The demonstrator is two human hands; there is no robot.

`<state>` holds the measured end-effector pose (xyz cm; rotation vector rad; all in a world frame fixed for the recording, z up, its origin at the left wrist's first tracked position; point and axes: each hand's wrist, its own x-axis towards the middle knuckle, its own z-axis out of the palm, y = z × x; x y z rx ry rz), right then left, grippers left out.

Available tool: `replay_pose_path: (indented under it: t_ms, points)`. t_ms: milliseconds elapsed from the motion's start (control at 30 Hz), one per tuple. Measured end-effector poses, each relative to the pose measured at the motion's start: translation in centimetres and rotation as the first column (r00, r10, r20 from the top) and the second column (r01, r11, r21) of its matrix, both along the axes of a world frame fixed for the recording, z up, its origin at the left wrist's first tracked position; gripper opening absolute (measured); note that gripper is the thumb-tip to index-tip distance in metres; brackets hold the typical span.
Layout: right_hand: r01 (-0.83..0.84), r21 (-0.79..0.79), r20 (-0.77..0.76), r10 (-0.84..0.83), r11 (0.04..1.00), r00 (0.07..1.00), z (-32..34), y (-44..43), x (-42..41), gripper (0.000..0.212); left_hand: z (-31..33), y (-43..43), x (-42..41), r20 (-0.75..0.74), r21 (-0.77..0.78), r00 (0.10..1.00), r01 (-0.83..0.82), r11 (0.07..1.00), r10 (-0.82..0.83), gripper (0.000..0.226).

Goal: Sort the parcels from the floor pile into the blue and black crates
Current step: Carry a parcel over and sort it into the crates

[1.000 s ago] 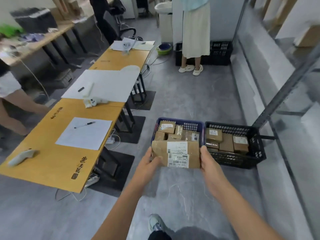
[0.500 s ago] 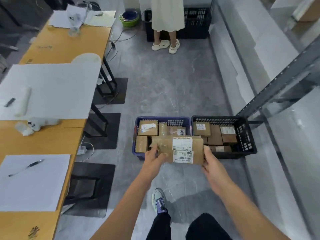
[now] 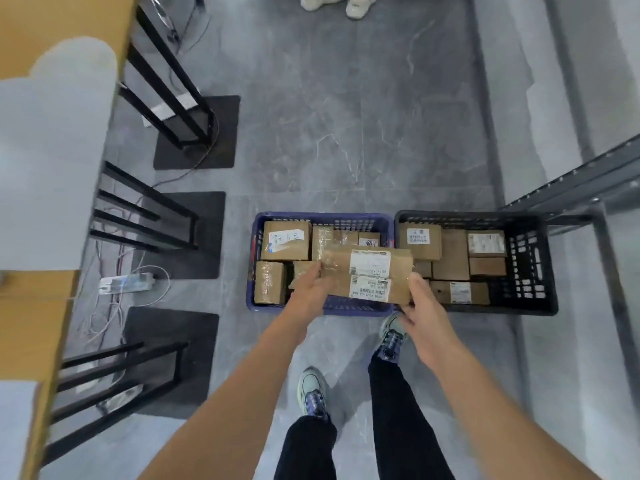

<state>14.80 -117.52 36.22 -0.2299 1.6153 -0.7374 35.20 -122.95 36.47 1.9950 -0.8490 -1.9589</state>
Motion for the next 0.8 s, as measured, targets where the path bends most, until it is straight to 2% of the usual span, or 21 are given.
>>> replay_pose_path:
  t_ms: [67,167,267,367,500,600,667,733,800]
  points:
    - [-0.026,0.023,-0.037,0.027,0.999,0.999,-3.4,-2.3,-1.0,0.042,-2.8,-2.5,-1.5,0.01,0.057,1.0,-0.01,0.998,0.009,0.065]
    - [-0.042,0.049,-0.037,0.044,0.998,0.998,-8.3,-5.5,-1.9,0.042,-7.7,-5.6,-3.0,0.031,0.108,0.999,-0.033,0.994,0.03,0.074]
    - [-0.071,0.099,-0.033,0.074,0.993,0.997,-13.2,-8.6,-2.1,0.05,-12.6,-8.5,-3.5,0.05,0.132,0.998,-0.035,0.991,0.028,0.075]
    - [-0.057,0.14,-0.029,0.062,0.989,0.998,-18.4,-10.9,-2.1,0.057,-17.8,-11.4,-3.7,0.054,0.151,0.998,0.01,0.988,-0.019,0.066]
    - [-0.071,0.139,-0.091,0.085,0.988,0.992,-23.6,-13.5,-1.5,0.047,-23.8,-14.8,-4.1,0.049,0.174,0.995,0.078,0.982,-0.088,0.045]
    - [-0.102,0.152,-0.12,0.121,0.983,0.985,-27.1,-14.6,-1.0,0.043,-27.2,-16.6,-4.6,0.065,0.192,0.987,0.131,0.973,-0.146,0.039]
    - [-0.11,0.158,-0.131,0.131,0.981,0.983,-29.5,-15.0,-1.0,0.05,-28.9,-17.5,-4.8,0.07,0.202,0.986,0.137,0.97,-0.154,0.041]
    - [-0.111,0.189,-0.131,0.137,0.976,0.982,-30.7,-15.8,-0.8,0.066,-30.5,-18.1,-4.8,0.074,0.2,0.988,0.117,0.973,-0.134,0.051]
    - [-0.118,0.202,-0.132,0.146,0.972,0.98,-31.7,-16.6,-0.7,0.059,-31.8,-18.7,-4.7,0.085,0.216,0.987,0.116,0.969,-0.137,0.052]
